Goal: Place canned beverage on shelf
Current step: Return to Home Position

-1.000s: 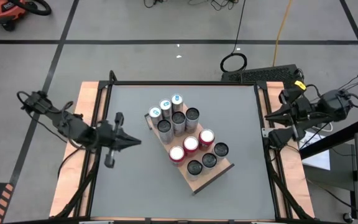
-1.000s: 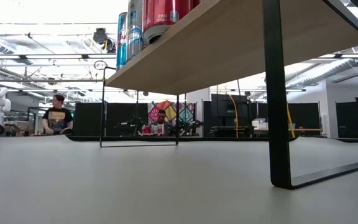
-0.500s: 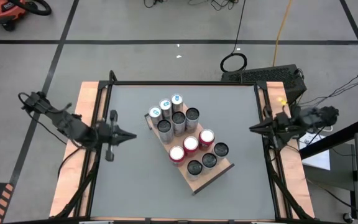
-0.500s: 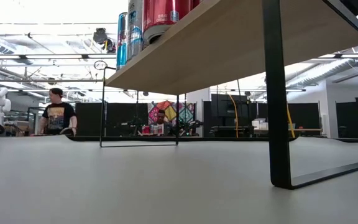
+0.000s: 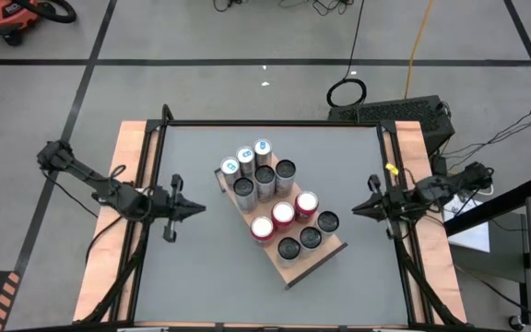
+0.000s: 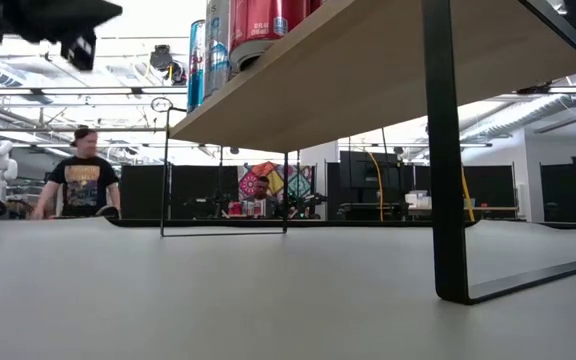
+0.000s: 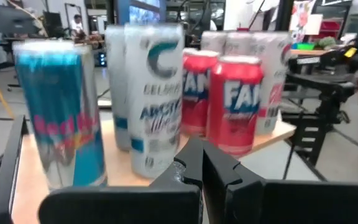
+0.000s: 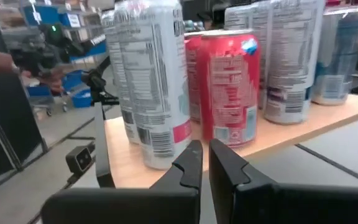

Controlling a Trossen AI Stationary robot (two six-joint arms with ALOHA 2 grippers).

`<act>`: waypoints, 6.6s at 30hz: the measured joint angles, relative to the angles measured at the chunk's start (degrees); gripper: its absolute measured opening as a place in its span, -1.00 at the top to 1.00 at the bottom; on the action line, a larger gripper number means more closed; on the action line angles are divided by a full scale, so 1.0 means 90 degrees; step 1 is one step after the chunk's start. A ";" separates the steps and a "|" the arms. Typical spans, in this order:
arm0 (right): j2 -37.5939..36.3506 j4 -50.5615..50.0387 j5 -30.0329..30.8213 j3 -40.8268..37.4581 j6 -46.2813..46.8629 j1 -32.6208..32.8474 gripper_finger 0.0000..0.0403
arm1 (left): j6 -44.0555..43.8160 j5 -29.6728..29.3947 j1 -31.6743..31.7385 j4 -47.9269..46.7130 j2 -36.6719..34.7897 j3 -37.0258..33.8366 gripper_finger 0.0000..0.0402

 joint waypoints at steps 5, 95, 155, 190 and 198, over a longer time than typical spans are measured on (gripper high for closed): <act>0.0000 0.0573 -0.0003 -0.0631 0.0103 0.0000 1.00 | -0.0005 0.0141 0.0154 0.1073 0.0000 -0.0752 1.00; 0.0002 0.1616 -0.1473 -0.1323 -0.1395 -0.2417 1.00 | 0.1046 0.3431 0.1907 0.1249 -0.0083 -0.1562 1.00; 0.0002 0.1293 -0.1324 -0.1325 -0.1437 -0.2416 1.00 | 0.0806 0.3892 0.3609 -0.1625 -0.3245 -0.1562 1.00; 0.0002 0.1336 -0.1326 -0.1325 -0.1437 -0.2414 1.00 | 0.0219 0.4012 0.3567 -0.1612 -0.2885 -0.1562 1.00; 0.0002 0.1336 -0.1325 -0.1325 -0.1437 -0.2416 1.00 | 0.0392 0.3990 0.3567 -0.1615 -0.2885 -0.1562 1.00</act>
